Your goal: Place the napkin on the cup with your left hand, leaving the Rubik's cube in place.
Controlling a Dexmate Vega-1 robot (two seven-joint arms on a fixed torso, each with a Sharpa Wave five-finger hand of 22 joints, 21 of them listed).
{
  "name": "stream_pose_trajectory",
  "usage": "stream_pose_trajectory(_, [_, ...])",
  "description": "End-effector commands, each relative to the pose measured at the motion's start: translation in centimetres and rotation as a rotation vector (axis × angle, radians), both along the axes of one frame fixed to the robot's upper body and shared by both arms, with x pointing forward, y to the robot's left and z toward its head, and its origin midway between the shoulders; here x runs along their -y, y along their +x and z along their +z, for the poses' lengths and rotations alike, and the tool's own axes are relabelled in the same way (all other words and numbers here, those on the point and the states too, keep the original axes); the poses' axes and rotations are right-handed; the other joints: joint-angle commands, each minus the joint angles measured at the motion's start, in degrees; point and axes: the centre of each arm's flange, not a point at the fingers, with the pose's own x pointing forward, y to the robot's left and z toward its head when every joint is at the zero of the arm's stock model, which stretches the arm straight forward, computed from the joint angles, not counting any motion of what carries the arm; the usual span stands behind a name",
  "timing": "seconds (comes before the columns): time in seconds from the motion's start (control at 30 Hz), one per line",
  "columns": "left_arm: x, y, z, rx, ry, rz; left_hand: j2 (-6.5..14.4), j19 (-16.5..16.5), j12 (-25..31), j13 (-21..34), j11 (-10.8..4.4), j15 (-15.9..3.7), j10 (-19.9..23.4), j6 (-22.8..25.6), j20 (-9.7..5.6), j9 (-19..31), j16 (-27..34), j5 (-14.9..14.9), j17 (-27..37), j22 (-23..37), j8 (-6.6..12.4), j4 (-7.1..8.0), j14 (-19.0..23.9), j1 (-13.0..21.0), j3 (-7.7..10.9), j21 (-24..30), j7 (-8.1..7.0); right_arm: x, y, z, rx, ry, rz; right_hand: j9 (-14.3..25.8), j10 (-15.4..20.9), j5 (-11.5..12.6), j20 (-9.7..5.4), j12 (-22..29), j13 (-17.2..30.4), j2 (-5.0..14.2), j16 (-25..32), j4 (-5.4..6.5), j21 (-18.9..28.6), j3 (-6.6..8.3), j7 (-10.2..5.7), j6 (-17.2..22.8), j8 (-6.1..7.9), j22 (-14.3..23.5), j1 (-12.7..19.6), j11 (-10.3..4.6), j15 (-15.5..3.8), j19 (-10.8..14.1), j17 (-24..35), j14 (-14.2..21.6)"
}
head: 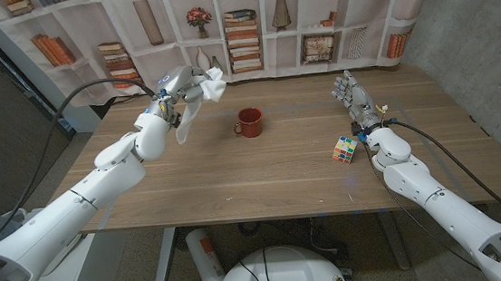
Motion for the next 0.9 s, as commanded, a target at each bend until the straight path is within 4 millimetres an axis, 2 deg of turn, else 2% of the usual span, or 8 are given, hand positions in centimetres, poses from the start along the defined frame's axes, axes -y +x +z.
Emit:
stream_pose_trajectory(0.03, [0.6, 0.2, 0.5, 0.025, 0.008, -0.023, 0.03, -0.37, -0.13, 0.34, -0.23, -6.91, 0.37, 0.28, -1.47, 0.11, 0.14, 0.08, 0.37, 0.10, 0.25, 0.07, 1.78, -0.35, -0.20, 0.42, -0.24, -0.3, 0.2, -0.1, 0.001, 0.003, 0.002, 0.28, 0.65, -0.01, -0.18, -0.16, 0.17, 0.35, -0.07, -0.38, -0.21, 0.06, 0.20, 0.49, 0.13, 0.31, 0.21, 0.06, -0.10, 0.49, 0.33, 0.51])
stream_pose_trajectory(0.9, [4.0, 1.1, 1.7, 0.044, 0.062, -0.091, -0.22, -0.51, -0.59, 0.94, -0.39, -7.20, 1.23, 0.98, -1.69, -0.28, -0.17, 0.13, 0.86, 0.06, 0.56, 0.16, 2.36, -0.81, -0.74, 1.42, -0.33, 0.5, -0.5, -0.6, 0.006, 0.015, -0.012, 0.28, 0.67, -0.05, -0.16, -0.17, 0.17, 0.49, -0.07, -0.49, -0.54, 0.03, 0.27, 0.48, 0.10, 0.33, 0.23, 0.14, -0.02, 0.63, 0.32, 0.59])
